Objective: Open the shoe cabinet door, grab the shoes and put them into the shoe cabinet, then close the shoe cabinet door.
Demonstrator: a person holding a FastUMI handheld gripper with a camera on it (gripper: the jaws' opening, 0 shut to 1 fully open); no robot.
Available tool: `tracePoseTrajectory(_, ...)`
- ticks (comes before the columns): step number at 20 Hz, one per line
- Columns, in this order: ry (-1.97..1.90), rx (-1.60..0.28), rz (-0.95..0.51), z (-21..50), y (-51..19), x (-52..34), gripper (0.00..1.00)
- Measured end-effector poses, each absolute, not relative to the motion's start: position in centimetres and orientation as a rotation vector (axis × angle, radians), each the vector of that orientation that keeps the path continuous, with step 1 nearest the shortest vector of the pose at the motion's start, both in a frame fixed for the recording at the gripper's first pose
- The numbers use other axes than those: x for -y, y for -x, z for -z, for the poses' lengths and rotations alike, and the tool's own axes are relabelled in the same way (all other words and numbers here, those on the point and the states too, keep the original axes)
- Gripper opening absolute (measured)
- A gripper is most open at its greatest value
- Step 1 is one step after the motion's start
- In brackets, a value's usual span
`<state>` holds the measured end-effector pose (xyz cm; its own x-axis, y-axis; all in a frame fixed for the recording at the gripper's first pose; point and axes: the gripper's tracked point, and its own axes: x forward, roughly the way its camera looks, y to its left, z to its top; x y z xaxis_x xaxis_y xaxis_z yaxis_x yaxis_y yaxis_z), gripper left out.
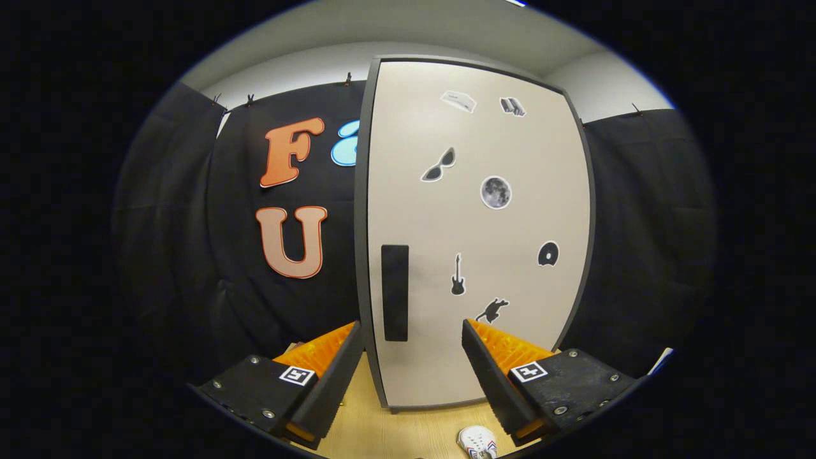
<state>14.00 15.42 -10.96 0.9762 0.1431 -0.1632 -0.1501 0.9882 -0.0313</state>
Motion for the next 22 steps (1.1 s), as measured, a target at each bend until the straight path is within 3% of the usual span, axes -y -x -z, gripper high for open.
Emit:
tracePoseTrajectory(5,0.027,-0.171,-0.144,11.9,-17.8,-17.4,0.93)
tracePoseTrajectory(9,0.029,-0.176,-0.133,12.6,-20.2,-17.9,0.76)
tracePoseTrajectory(16,0.015,-0.202,-0.107,13.4,-21.6,-18.0,0.36)
tracePoseTrajectory(22,0.027,-0.185,-0.138,13.3,-20.2,-17.7,0.28)
